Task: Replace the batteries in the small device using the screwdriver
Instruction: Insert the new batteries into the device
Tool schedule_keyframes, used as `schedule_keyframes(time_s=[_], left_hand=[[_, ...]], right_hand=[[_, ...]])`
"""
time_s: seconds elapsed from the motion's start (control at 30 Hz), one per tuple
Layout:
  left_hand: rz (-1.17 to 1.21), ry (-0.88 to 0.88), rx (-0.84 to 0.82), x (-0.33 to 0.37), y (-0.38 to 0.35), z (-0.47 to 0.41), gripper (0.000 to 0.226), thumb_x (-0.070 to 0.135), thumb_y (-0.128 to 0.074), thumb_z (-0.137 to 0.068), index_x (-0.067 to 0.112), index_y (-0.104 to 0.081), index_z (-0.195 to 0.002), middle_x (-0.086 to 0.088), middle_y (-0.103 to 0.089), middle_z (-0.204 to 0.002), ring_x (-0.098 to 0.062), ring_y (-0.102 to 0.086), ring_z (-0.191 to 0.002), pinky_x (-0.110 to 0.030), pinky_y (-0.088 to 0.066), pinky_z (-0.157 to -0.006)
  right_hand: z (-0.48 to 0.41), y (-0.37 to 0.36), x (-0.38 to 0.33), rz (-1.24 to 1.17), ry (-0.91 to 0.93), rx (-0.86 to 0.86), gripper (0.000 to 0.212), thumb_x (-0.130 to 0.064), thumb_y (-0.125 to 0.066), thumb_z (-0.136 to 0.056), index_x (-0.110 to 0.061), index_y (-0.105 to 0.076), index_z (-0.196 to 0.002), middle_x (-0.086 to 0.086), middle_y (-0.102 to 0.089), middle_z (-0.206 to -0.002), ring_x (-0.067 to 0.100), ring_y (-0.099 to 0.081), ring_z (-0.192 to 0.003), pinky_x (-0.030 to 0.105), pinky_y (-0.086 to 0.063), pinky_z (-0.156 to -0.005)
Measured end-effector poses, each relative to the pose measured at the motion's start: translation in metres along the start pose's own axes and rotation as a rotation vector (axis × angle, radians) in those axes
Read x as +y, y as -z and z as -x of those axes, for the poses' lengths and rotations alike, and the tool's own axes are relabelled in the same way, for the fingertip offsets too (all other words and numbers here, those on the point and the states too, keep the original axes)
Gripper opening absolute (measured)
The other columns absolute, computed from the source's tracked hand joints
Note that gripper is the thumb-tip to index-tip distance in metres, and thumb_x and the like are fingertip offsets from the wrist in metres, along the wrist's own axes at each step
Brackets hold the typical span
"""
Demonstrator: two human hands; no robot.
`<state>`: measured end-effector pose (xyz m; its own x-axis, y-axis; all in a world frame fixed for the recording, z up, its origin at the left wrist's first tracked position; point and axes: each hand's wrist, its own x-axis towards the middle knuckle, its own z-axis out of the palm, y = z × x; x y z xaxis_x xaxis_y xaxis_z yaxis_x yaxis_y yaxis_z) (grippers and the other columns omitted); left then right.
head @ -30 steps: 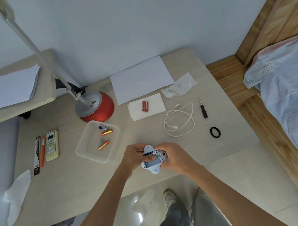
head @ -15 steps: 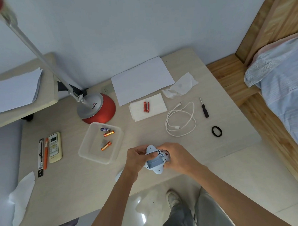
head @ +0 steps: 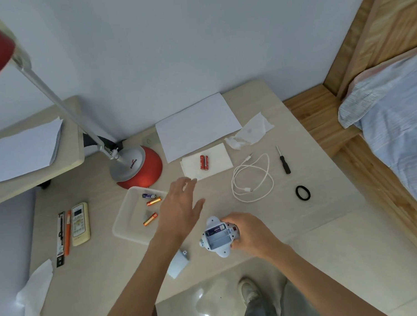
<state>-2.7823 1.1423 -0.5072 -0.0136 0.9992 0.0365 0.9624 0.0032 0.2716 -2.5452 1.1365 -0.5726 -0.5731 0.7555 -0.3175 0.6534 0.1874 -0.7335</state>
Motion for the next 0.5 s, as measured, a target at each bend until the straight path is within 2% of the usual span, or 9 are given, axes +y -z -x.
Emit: schedule_keyframes(time_s=[0.1,0.23,0.5], left_hand=[[-0.165,-0.050,-0.045,-0.003,0.005,-0.031,0.056,0.025,-0.080,-0.095,0.006,-0.059,-0.143,-0.015,-0.058,-0.144,-0.036,-0.057,-0.131,-0.050,-0.062,-0.093],[-0.262,-0.077,-0.217,-0.012,-0.005,-0.076,0.064,0.029,-0.075,-0.100,0.005,-0.048,-0.153,-0.016,-0.051,-0.152,-0.037,-0.049,-0.139,-0.051,-0.054,-0.107],[-0.196,-0.003,-0.403,-0.026,-0.027,-0.139,0.058,0.028,-0.073,-0.099,0.013,-0.050,-0.150,-0.007,-0.050,-0.143,-0.029,-0.048,-0.134,-0.048,-0.056,-0.094]], right_hand=[[0.000,0.000,-0.001,-0.001,-0.004,0.003,0.054,-0.019,-0.079,-0.075,-0.033,-0.068,-0.126,-0.015,-0.071,-0.111,0.002,-0.062,-0.092,0.023,-0.055,-0.081],[0.002,-0.001,-0.002,-0.010,0.001,0.007,0.055,-0.020,-0.081,-0.076,-0.034,-0.067,-0.128,-0.015,-0.071,-0.115,0.005,-0.066,-0.099,0.027,-0.058,-0.086],[0.003,-0.003,-0.003,-0.006,0.007,0.036,0.059,-0.016,-0.082,-0.079,-0.028,-0.066,-0.134,-0.010,-0.072,-0.120,0.010,-0.068,-0.104,0.034,-0.058,-0.090]])
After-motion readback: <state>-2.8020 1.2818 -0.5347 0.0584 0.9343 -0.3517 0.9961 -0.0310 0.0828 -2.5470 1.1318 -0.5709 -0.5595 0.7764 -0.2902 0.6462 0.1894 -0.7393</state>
